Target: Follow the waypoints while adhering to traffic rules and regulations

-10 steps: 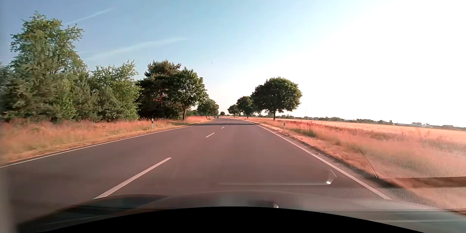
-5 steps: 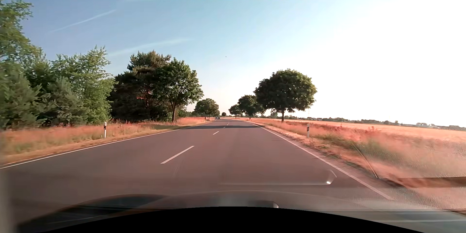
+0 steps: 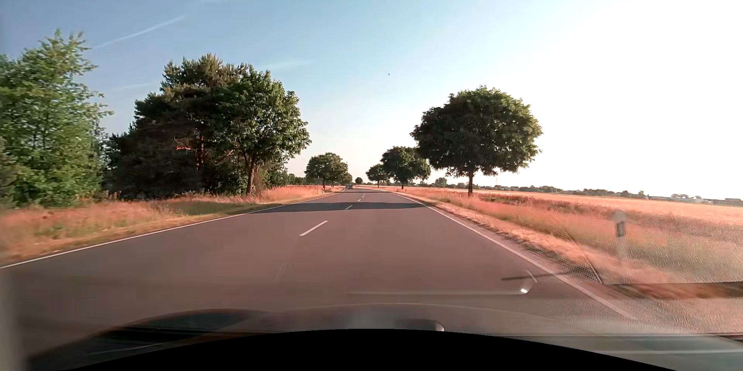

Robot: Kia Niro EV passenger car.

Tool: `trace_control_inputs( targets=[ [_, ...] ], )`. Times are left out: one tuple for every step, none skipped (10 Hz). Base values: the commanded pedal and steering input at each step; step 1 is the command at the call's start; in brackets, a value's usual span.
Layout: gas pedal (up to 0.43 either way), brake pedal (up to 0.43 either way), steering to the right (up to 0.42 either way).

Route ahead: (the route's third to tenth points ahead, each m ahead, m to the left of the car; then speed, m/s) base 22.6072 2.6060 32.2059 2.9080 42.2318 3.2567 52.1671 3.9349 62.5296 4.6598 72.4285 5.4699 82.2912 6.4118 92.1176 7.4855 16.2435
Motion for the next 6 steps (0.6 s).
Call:
trace_control_inputs(
  targets=[
    [0.220,0.000,-0.011],
    [0.220,0.000,-0.011],
    [0.220,0.000,-0.011],
    [0.220,0.000,-0.011],
    [0.220,0.000,-0.011],
    [0.220,0.000,-0.011]
  ],
)
